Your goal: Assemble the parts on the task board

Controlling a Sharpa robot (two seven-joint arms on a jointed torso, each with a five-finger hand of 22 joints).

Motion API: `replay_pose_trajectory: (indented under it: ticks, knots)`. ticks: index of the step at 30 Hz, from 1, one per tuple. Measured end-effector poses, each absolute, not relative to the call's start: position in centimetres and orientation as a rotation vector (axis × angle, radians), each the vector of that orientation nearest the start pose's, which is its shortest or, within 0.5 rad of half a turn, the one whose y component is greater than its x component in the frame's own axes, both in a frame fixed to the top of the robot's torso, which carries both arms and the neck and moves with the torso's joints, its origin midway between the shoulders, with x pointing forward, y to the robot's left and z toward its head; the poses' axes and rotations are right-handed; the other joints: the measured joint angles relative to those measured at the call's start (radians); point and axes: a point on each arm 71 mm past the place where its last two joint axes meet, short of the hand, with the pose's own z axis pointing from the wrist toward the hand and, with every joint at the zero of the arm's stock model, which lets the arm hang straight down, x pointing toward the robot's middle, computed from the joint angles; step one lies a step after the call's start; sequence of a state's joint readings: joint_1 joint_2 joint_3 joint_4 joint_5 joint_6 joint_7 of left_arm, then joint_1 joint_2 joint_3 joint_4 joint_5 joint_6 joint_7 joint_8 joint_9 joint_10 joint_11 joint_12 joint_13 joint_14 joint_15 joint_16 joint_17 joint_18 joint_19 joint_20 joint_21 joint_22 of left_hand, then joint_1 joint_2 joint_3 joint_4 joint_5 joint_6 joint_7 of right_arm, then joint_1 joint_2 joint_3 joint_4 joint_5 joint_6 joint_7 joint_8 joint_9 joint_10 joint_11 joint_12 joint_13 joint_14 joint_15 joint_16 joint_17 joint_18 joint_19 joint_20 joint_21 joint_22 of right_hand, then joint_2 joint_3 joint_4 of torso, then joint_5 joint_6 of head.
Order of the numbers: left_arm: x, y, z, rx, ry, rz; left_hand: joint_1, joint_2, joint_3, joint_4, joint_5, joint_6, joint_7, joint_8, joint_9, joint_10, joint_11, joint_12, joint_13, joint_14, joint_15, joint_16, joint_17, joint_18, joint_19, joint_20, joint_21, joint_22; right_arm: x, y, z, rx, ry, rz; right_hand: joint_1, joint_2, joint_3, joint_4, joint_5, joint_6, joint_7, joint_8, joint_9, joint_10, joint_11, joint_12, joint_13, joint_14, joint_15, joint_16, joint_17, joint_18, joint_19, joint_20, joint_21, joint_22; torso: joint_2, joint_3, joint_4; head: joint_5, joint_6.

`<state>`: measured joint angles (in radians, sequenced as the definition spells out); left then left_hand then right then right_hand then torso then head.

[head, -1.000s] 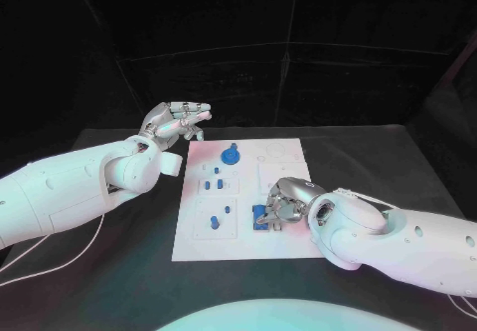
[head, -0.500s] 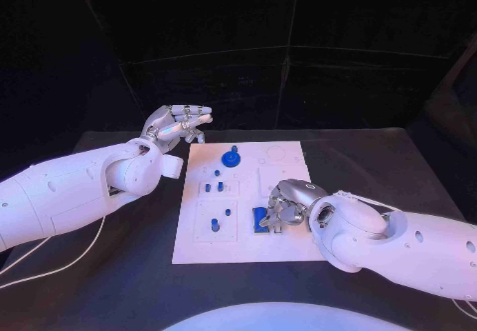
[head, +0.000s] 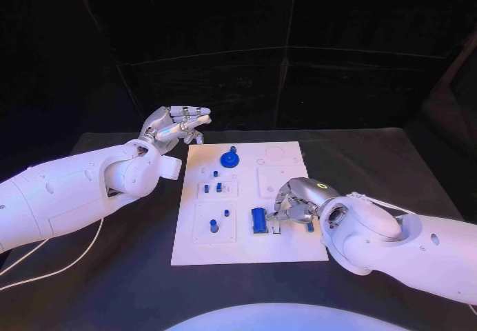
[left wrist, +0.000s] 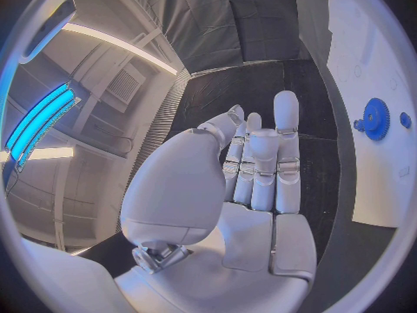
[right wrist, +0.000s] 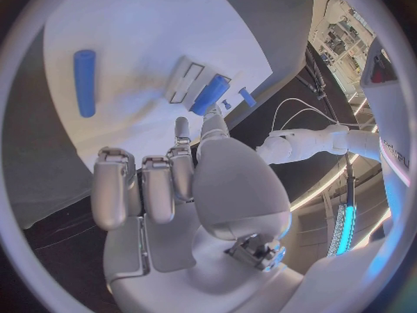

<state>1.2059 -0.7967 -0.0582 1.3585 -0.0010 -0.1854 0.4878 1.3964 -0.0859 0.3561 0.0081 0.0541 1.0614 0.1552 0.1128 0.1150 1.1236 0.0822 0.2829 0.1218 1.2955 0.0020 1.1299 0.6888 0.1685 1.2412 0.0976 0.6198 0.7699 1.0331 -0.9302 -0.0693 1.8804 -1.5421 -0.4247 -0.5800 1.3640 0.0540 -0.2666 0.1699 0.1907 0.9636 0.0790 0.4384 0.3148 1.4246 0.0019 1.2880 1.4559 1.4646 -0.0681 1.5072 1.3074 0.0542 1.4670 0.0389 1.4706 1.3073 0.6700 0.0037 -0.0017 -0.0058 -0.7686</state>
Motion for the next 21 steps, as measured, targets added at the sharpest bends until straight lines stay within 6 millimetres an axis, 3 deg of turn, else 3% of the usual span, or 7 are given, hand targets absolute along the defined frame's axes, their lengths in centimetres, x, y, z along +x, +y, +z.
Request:
replay_pose_trajectory:
  ticks: [5,11,16,21]
  knots:
    - [51.6,23.2,-18.5,-1.056,1.348,-1.597,0.000,0.000,0.000,0.000,0.000,0.000,0.000,0.000,0.000,0.000,0.000,0.000,0.000,0.000,0.000,0.000,0.000,0.000,0.000,0.000,0.000,0.000,38.5,-20.6,-22.0,0.187,1.813,0.474,-0.002,-0.003,-0.008,0.008,0.048,-0.019,0.015,-0.033,-0.011,-0.009,0.005,-0.032,0.000,0.000,0.008,0.000,0.000,0.000,-0.002,0.010,0.000,0.000,0.000,-0.0005,0.0000,-0.010,0.004]
    - [51.5,23.3,-18.5,-1.056,1.349,-1.598,0.000,0.000,-0.003,-0.003,0.000,0.000,0.000,0.000,0.000,0.000,0.000,0.000,0.000,0.000,0.000,0.000,0.000,0.000,0.000,0.000,0.000,0.000,38.3,-23.6,-21.8,0.252,1.821,0.423,0.001,0.001,-0.012,0.012,0.048,-0.028,0.021,-0.072,-0.029,-0.008,0.013,-0.036,0.000,0.000,0.015,0.000,0.000,0.000,-0.002,0.017,0.000,0.000,0.000,-0.0015,-0.0023,-0.029,0.008]
    - [51.5,23.2,-18.5,-1.056,1.349,-1.598,0.000,0.000,-0.003,-0.003,0.000,0.000,0.000,0.000,0.000,0.000,0.000,0.000,0.000,0.000,0.000,0.000,0.000,0.000,0.000,0.000,0.000,0.000,38.5,-24.9,-22.0,0.264,1.832,0.387,0.010,0.010,-0.019,0.019,0.048,-0.008,0.023,-0.094,-0.040,-0.008,0.016,-0.030,0.000,0.000,0.015,0.000,0.000,0.000,0.000,0.022,0.000,0.000,0.000,-0.0006,-0.0077,-0.042,0.011]
    - [51.5,23.1,-18.5,-1.056,1.350,-1.600,0.000,0.000,-0.003,-0.003,0.000,0.000,0.000,0.000,0.000,0.000,0.000,0.000,0.000,0.000,0.000,0.000,0.000,0.000,0.000,0.000,0.000,0.000,38.8,-25.5,-22.5,0.244,1.854,0.353,0.013,0.012,-0.026,0.026,0.048,0.019,0.017,-0.099,-0.041,-0.008,0.016,-0.037,0.001,0.000,0.015,0.000,0.000,0.000,0.000,0.022,0.000,0.000,0.000,0.0015,-0.0130,-0.045,0.010]
